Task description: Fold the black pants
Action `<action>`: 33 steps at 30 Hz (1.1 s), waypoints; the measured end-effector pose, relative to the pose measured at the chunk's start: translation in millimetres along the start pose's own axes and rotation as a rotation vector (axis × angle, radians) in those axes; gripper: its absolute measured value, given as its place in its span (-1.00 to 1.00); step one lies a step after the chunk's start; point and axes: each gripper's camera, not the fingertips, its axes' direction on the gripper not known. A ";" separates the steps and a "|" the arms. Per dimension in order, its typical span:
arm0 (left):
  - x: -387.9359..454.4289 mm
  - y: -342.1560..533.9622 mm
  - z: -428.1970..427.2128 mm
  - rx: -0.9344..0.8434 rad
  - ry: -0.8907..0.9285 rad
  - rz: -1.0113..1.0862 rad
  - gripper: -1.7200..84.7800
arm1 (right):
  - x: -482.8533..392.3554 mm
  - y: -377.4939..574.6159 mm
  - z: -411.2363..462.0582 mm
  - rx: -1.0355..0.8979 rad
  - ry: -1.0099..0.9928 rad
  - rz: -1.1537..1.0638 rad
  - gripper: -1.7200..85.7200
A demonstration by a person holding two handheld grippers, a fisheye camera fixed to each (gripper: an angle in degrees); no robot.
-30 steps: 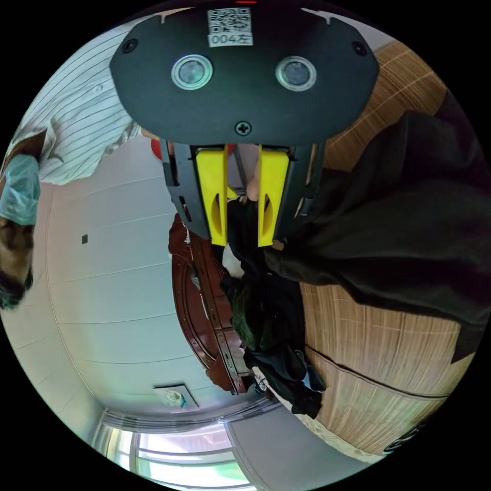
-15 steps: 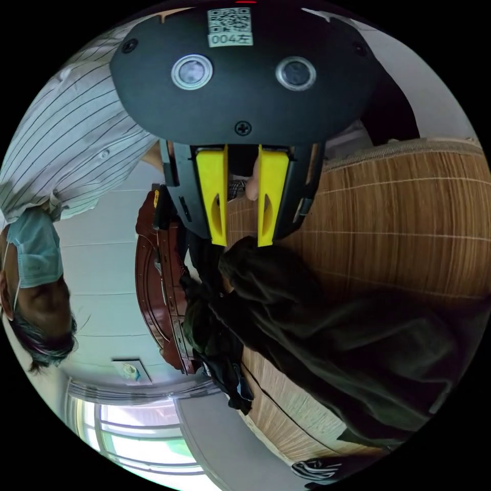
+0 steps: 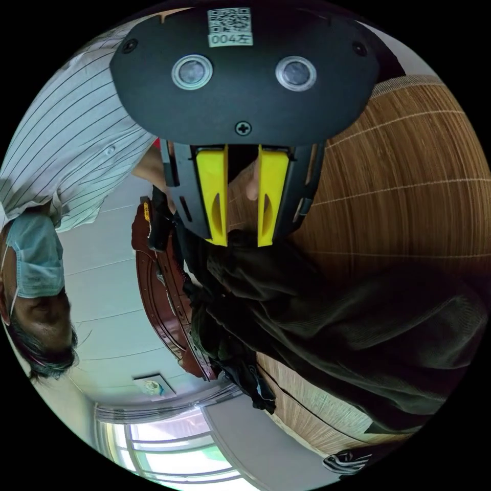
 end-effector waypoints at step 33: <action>-31.2 364.6 -108.4 0.361 -0.078 0.099 -0.82 | -22.0 180.3 23.7 0.071 0.031 0.174 -0.85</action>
